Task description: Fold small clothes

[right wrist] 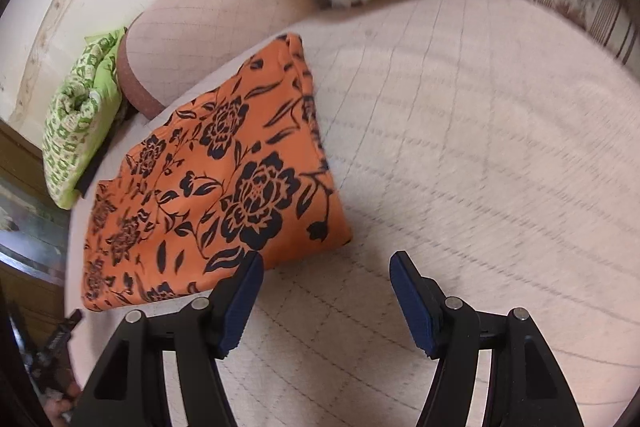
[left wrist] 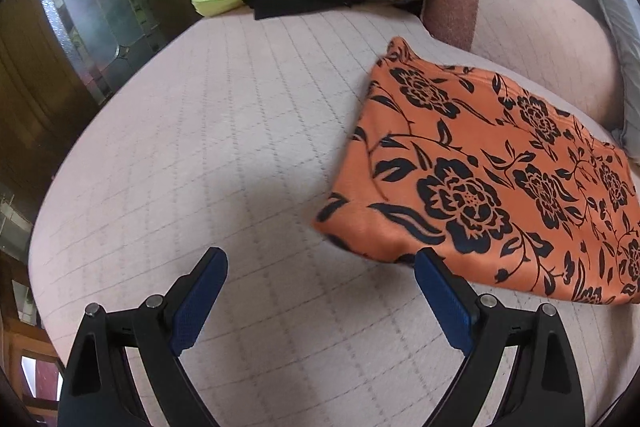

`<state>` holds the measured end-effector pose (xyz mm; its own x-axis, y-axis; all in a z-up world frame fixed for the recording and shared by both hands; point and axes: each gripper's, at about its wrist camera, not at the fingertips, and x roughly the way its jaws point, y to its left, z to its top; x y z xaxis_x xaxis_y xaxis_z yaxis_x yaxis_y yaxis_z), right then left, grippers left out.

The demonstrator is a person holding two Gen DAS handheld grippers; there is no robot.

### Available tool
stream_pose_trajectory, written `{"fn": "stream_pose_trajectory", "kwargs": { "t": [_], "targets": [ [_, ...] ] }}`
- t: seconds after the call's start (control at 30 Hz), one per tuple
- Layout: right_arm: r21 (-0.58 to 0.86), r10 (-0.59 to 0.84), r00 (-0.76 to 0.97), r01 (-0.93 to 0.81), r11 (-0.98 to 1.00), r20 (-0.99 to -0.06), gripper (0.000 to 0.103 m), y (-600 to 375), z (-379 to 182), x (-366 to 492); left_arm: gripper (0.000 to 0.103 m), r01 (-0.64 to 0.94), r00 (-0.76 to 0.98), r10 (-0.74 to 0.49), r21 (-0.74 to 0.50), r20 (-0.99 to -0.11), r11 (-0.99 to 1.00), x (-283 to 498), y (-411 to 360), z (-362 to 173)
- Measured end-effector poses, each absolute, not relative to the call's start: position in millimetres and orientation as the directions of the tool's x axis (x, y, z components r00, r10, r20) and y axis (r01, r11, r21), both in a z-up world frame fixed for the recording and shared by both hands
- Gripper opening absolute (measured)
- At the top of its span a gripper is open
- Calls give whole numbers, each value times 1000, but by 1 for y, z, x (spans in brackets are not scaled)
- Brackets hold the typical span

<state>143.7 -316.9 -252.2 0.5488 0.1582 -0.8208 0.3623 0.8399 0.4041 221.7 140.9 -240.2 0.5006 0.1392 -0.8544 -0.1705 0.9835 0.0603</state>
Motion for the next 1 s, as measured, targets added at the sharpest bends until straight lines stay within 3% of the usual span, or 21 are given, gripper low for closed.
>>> {"fn": "stream_pose_trajectory", "kwargs": {
  "t": [0.2,0.3,0.63,0.67,0.7,0.73,0.77,0.83,1.0],
  "targets": [
    [568,323,545,371,735,-774,69,-321,-273,155,95,-120,473,-12,-77,-881,990,233,122,-253],
    [621,370,548,393,678,-750,69,-321,-281,163,95,-130,462,-16,-86,-887,988,243,118,-258],
    [474,204,561,393,788,-802,68,-297,-282,212,94,-186,493,94,0,-865,982,292,104,-269],
    [453,185,562,385,804,-806,66,-294,-282,219,87,-181,506,92,-2,-858,983,295,102,-269],
    [437,172,565,375,817,-807,53,-292,-282,223,79,-172,518,89,-2,-851,985,295,100,-268],
    [422,162,568,362,831,-807,44,-290,-281,227,59,-159,529,99,16,-843,987,297,97,-267],
    [410,152,570,357,839,-807,42,-288,-280,229,44,-151,537,116,40,-835,988,297,96,-265],
    [377,119,591,335,864,-798,36,-283,-276,230,27,-127,549,112,49,-828,991,300,96,-261],
    [247,15,649,268,931,-761,31,-263,-261,224,16,-100,570,41,-21,-821,995,300,110,-251]
  ]
}}
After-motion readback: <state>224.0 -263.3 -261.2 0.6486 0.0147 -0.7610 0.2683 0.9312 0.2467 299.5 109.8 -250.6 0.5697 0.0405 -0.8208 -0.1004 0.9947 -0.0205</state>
